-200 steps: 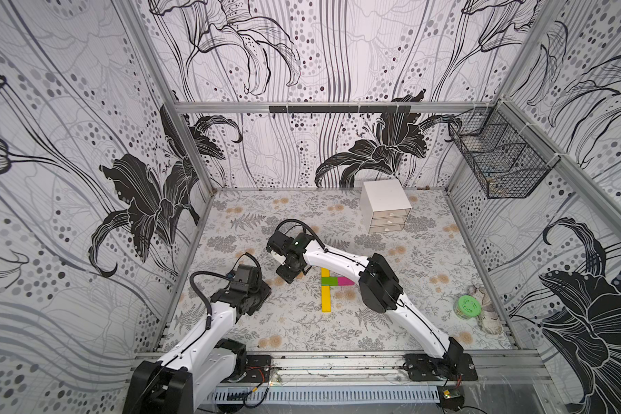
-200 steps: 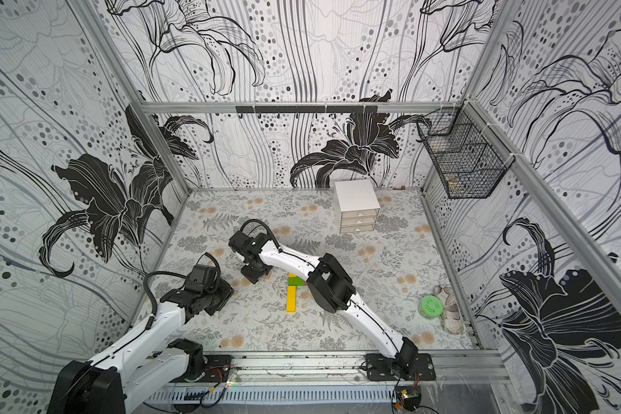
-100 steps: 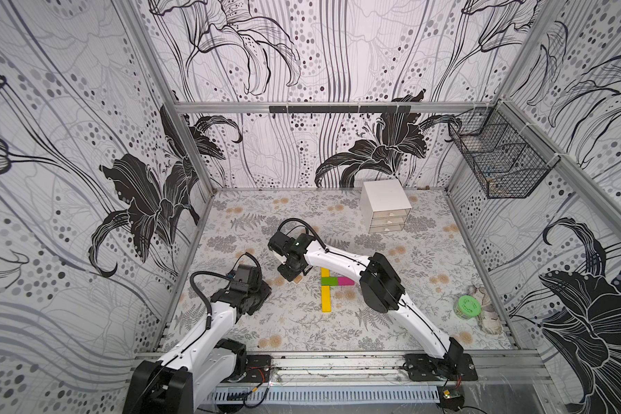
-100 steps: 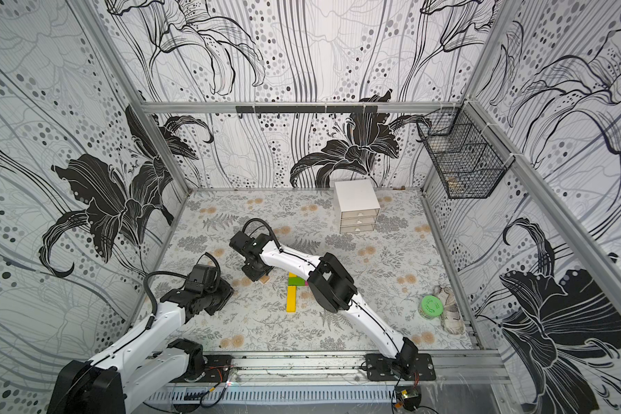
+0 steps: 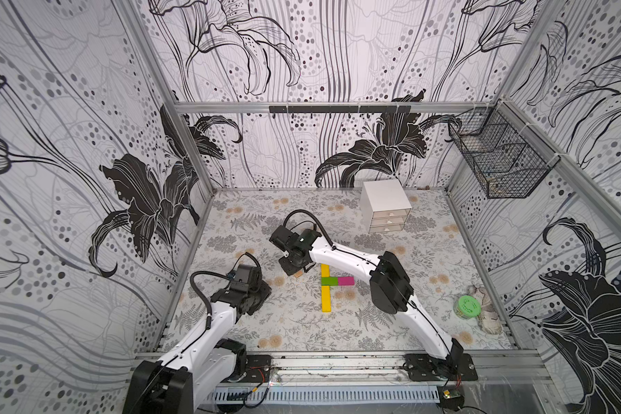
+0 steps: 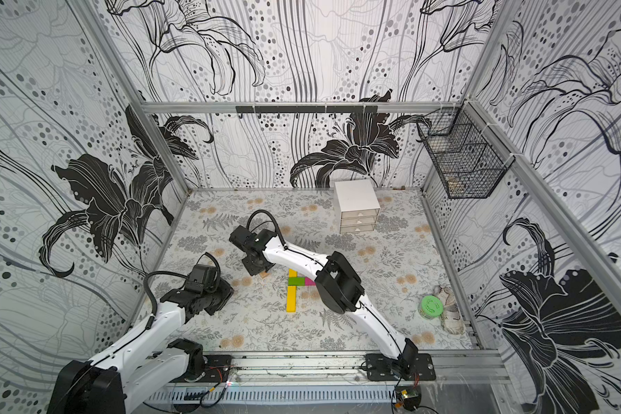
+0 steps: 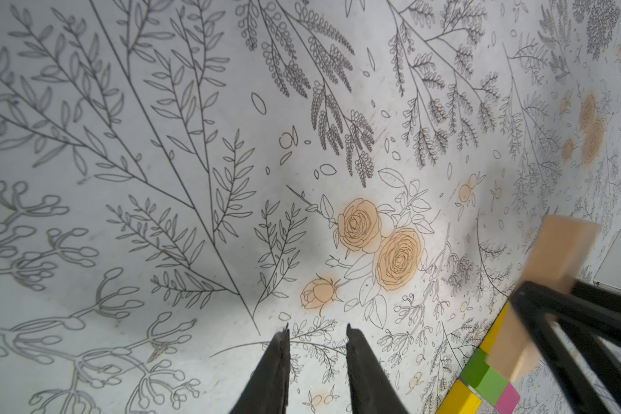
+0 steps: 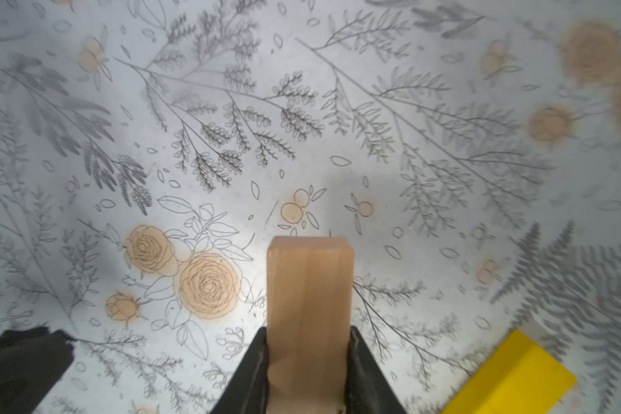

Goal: Assemble the letter h with building blocks
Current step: Pick up the building block from the center of the board, then place the building block at the center of the board.

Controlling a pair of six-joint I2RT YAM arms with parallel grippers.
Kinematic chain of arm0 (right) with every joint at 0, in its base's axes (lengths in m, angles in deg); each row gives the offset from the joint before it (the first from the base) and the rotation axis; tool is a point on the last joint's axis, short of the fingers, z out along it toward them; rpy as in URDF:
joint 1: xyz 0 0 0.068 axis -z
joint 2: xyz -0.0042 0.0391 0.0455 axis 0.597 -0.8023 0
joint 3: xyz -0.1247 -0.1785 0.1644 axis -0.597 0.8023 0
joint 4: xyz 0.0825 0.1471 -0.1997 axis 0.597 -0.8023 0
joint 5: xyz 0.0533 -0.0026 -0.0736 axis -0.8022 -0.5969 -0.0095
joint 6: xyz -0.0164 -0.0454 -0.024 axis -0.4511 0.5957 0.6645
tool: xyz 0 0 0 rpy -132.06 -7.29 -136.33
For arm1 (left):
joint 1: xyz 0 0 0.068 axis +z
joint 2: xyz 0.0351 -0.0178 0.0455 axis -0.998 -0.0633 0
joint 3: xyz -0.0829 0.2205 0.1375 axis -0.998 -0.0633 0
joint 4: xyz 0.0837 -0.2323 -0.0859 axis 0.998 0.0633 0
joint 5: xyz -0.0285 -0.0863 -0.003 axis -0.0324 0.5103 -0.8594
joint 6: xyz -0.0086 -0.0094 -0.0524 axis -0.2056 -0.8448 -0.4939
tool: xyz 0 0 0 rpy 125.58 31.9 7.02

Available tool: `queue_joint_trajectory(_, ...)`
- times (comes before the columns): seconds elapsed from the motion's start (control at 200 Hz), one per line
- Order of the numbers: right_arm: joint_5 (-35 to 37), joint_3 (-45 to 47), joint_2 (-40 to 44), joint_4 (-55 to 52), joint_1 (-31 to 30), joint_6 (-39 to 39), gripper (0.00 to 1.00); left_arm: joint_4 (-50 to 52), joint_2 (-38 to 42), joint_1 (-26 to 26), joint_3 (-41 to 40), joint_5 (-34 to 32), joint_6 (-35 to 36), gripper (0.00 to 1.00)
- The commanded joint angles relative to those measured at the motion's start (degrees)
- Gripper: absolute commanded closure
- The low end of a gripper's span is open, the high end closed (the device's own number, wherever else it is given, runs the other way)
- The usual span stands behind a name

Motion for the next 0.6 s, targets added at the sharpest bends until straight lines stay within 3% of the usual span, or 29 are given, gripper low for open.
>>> queue_joint_trajectory(0.0,4.9,2.7,7.2,-0.6,-0.1,-5.4,1.00,-2.2,0.0,0.3,0.2,1.2,2.3,0.71)
queue_joint_trajectory(0.23,12.1,19.7,24.0,-0.9,-0.1,-14.6,1.00,-6.2,-4.0,-0.7,1.2,5.1,5.7,0.78)
queue_joint_trajectory(0.596,14.4,52.0,47.6,-8.0,0.0,-32.6,1.00,-15.0,-9.9,-10.4,-0.2,6.3,4.2,0.82)
